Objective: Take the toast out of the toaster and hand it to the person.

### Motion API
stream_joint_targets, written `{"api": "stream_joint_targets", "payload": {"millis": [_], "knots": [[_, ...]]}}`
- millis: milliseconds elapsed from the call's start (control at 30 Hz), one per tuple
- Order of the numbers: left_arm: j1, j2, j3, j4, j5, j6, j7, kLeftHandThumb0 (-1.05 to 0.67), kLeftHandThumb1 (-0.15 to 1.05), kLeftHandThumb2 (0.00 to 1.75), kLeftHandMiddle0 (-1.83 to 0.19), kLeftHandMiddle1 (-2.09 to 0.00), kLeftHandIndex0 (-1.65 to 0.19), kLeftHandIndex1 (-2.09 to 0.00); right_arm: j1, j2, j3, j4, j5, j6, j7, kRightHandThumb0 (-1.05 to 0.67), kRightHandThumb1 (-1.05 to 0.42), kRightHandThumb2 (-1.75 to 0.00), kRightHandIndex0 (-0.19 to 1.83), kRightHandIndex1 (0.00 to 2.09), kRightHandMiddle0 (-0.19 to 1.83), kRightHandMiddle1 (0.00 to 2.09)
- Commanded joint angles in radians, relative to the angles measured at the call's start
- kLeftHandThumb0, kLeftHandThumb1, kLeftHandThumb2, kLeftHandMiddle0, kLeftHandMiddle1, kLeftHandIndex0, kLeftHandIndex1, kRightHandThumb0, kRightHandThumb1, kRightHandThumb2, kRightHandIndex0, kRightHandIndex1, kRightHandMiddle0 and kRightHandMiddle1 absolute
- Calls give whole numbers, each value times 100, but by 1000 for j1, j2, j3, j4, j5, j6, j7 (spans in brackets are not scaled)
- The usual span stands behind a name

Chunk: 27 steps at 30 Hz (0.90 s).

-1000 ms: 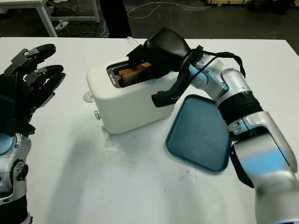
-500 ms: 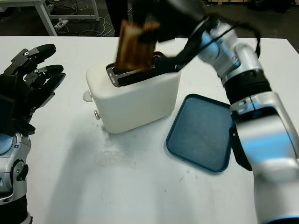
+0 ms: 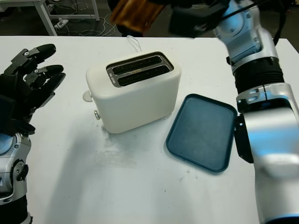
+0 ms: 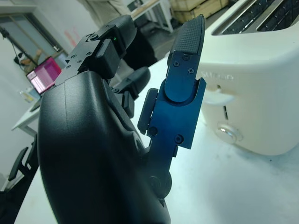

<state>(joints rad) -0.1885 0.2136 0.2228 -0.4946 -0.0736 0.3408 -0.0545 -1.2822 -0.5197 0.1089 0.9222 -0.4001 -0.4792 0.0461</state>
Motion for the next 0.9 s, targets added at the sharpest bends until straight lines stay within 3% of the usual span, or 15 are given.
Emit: {"api": "stream_joint_targets", "payload": {"millis": [0,200,233,267,400,500,733,867], "knots": [[13,5,8,-1,2,-11,5,-57,90,0,-26,-86,-41,-45,43,-21,-30,49,34,49,-11,-43,-92,-37,103,175,77,174],[15,8,8,9,3,-22,-1,-56,90,0,-26,-86,-40,-45,122,-10,-153,174,165,172,-48,-30,-92,-33,90,175,64,173],[15,9,6,10,6,-23,0,-57,90,0,-26,-86,-40,-45,133,-2,-170,184,181,207,-72,-30,-92,-32,85,175,59,164],[14,8,6,11,5,-23,0,-58,90,0,-27,-86,-40,-45,147,9,-197,198,214,224,-75,-30,-92,-32,80,175,61,142],[9,7,2,15,4,-23,0,-58,90,0,-26,-86,-40,-45,181,25,-239,263,272,233,-65,-16,-92,-38,75,175,42,171],[7,6,-1,21,6,-30,0,-58,90,0,-26,-86,-40,-45,183,57,-264,296,310,266,-69,-12,-92,-43,75,175,43,174],[9,6,2,15,0,-17,2,-60,90,0,-25,-87,-40,-46,156,138,-287,312,342,393,-169,-8,-92,-48,53,175,21,175],[11,5,4,10,-5,-15,0,-57,90,0,-25,-87,-39,-46,148,155,-331,335,393,385,-136,-5,-92,-52,48,175,15,175]]}}
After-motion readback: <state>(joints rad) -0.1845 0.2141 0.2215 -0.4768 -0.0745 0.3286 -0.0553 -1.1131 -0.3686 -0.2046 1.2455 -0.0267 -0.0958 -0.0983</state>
